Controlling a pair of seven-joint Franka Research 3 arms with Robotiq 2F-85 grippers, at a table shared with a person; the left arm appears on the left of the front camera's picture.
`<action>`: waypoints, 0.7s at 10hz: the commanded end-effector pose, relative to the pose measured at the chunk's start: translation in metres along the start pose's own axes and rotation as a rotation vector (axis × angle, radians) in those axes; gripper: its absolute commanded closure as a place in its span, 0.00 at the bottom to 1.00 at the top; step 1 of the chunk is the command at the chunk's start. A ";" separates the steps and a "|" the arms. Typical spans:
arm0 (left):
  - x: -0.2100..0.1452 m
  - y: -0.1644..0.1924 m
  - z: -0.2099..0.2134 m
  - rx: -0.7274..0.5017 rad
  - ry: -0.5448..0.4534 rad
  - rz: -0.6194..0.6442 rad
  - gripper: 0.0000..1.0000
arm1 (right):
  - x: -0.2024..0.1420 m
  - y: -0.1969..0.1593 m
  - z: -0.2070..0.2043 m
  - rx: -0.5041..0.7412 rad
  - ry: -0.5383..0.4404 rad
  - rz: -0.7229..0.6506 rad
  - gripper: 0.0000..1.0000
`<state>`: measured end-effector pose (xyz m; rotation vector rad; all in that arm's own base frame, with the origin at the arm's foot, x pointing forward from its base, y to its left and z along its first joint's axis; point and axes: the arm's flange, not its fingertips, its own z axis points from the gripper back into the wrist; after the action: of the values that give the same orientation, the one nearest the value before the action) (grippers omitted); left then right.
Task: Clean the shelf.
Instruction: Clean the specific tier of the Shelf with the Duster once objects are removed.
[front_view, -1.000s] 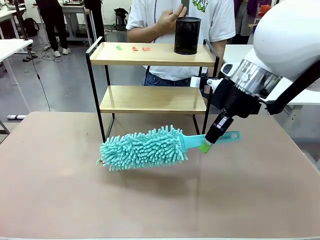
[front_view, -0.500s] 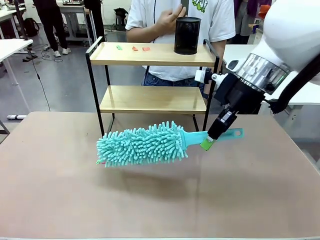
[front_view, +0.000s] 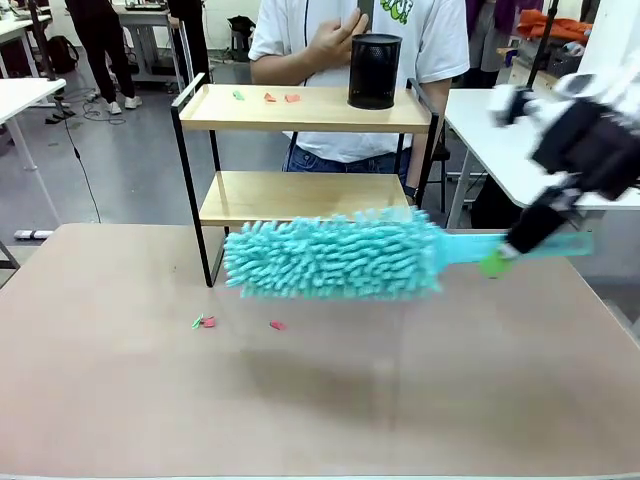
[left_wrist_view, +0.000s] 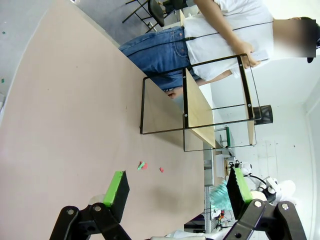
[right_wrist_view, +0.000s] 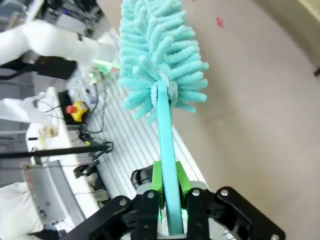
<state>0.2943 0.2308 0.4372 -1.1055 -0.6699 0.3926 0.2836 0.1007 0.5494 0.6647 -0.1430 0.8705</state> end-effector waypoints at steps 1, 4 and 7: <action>-0.001 0.001 -0.001 -0.019 -0.007 -0.025 0.00 | -0.064 -0.006 0.058 0.102 -0.079 -0.025 1.00; -0.001 0.001 -0.001 -0.019 -0.007 -0.025 0.00 | -0.156 -0.029 0.122 0.165 -0.455 -0.385 1.00; -0.001 0.001 -0.001 -0.019 -0.007 -0.025 0.00 | -0.201 -0.078 0.121 0.268 -0.842 -0.703 1.00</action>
<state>0.2941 0.2309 0.4371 -1.1050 -0.6697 0.3933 0.2140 -0.1565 0.5409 1.1000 -0.3702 0.0729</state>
